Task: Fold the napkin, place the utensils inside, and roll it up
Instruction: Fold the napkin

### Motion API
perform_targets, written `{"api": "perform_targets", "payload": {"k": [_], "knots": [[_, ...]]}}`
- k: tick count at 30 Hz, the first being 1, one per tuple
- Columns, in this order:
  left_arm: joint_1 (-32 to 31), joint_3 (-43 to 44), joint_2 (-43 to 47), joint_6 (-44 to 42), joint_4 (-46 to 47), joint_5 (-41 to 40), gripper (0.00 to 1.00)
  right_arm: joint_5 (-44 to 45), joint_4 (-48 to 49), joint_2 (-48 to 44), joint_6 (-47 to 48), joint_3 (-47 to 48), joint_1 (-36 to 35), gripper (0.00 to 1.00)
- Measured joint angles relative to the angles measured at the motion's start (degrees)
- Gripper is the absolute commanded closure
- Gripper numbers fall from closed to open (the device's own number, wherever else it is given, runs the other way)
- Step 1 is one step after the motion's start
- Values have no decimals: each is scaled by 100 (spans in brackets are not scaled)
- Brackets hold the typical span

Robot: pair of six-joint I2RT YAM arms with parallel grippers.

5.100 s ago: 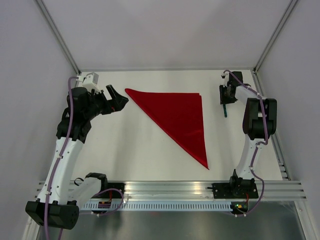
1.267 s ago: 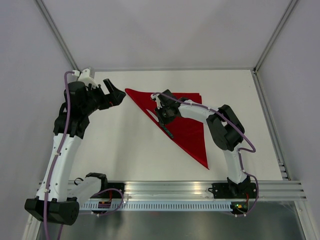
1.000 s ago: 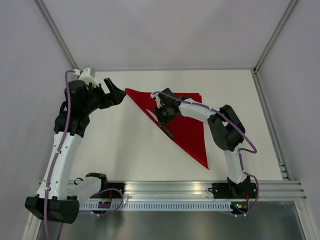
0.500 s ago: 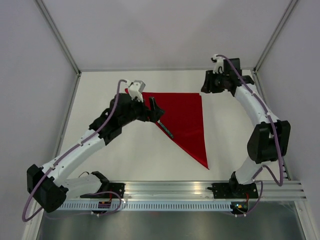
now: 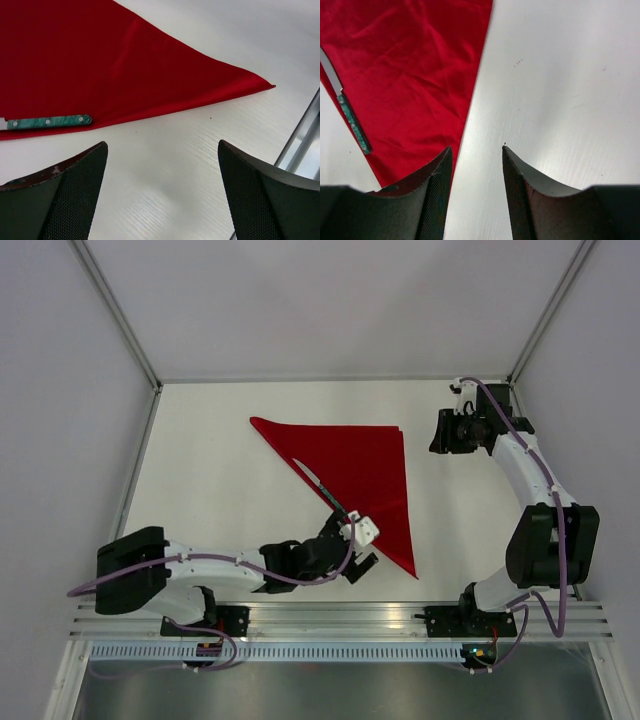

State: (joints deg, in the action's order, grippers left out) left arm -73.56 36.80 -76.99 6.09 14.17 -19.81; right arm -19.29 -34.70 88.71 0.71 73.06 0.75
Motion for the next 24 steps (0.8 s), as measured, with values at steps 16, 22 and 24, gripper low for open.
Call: {"api": "perform_targets", "payload": {"k": [16,22,24], "knots": [[-1596,826,-2920,-2227,1705,-1576,7,-26,131,142,87,-129,354,50],[-1593,1121,-3239,-2413,1882,-1578,12,-37,142,142,87,-129,354,50],[-1593,1224,-3368,-2430,1934,-1561,14,-37,149,142,87,-131,354,50]]}}
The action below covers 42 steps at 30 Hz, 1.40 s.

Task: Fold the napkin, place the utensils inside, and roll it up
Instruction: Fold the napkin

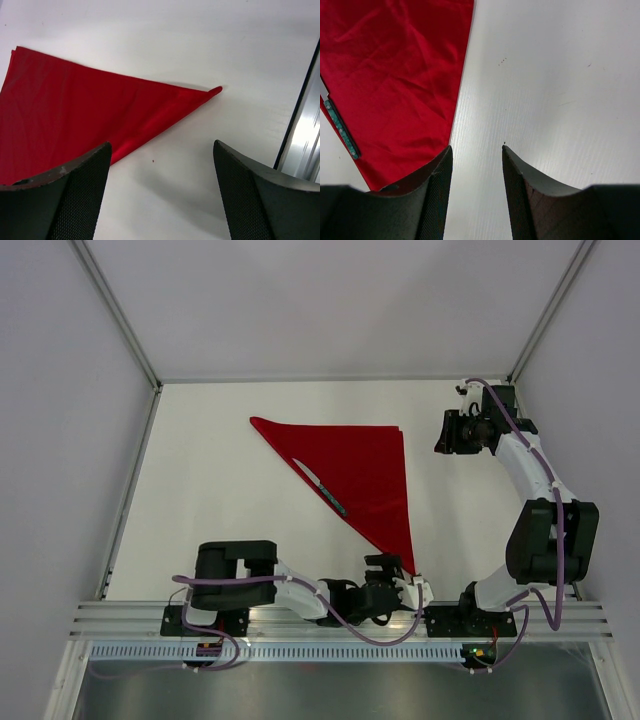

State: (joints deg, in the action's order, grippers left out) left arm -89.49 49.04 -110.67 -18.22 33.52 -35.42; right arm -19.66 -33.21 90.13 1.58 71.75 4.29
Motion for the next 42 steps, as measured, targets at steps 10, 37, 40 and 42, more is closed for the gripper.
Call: {"api": "perform_targets", "payload": {"k": [10,37,40,42], "knots": [[0,389,-393,-13,142,210,31,0,28,-9,0,-22,0,50],[0,892,-874,-13,81,549,79,-4,66,-9,0,-26,0,51],[0,907,-874,-13,52,553,80,-7,66,-9,0,-26,0,51],[0,911,-876,-9,44,557,88,-9,68,-9,0,-31,0,51]]}}
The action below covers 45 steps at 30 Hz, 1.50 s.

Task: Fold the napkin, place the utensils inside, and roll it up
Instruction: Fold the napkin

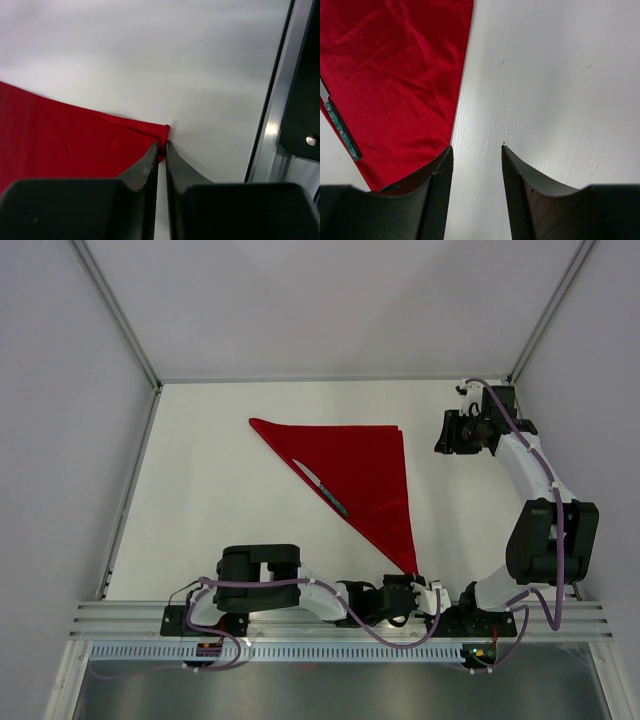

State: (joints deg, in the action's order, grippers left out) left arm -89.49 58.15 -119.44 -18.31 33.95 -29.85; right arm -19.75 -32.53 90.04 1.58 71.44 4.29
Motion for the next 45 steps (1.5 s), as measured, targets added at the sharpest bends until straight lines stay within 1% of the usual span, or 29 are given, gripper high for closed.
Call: {"api": "perform_targets", "payload": {"k": [1,2,14,20,24,27,30,35,39,45], "knots": [[2,0,2,0,-22,17,89,0,2,0,0,-7,0,51],[2,2,2,0,-37,22,98,-2,2,0,0,-13,0,51],[118,4,61,125,-114,232,98,-17,4,0,0,-55,0,51],[345,-26,367,568,-343,610,98,-17,4,0,0,-57,0,51],[664,-31,708,1086,-487,857,98,-22,4,0,0,-61,0,51],[970,-44,925,1488,-531,1008,98,-33,7,0,0,-68,0,51],[1412,-116,1198,2059,-619,1224,98,-61,4,0,0,-70,0,51],[2522,-444,1644,3053,-704,1696,98,-109,4,0,0,-72,0,51],[3545,-802,1934,3821,-734,2065,98,-127,4,0,0,-72,0,51],[4562,-1001,2061,4575,-811,2492,98,-146,2,0,0,-72,0,51]]}}
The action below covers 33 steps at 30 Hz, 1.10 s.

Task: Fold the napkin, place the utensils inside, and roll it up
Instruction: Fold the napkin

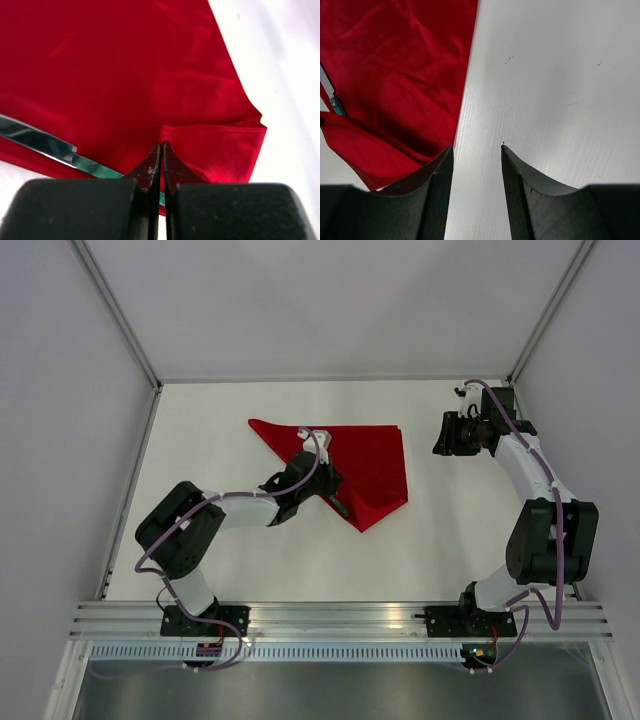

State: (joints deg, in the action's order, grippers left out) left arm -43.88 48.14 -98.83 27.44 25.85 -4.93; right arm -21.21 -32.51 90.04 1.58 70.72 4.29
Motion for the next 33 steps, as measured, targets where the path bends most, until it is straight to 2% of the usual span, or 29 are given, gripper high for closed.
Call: {"api": "perform_targets", "payload": {"k": [7,13,33], "knots": [[802,0,0,431,-4,369,98,-20,0,0,0,0,0,52],[1252,2,0,581,-7,564,98,-85,0,0,0,0,0,52],[1945,164,-166,669,-125,896,98,-107,-2,0,2,0,0,51]]}}
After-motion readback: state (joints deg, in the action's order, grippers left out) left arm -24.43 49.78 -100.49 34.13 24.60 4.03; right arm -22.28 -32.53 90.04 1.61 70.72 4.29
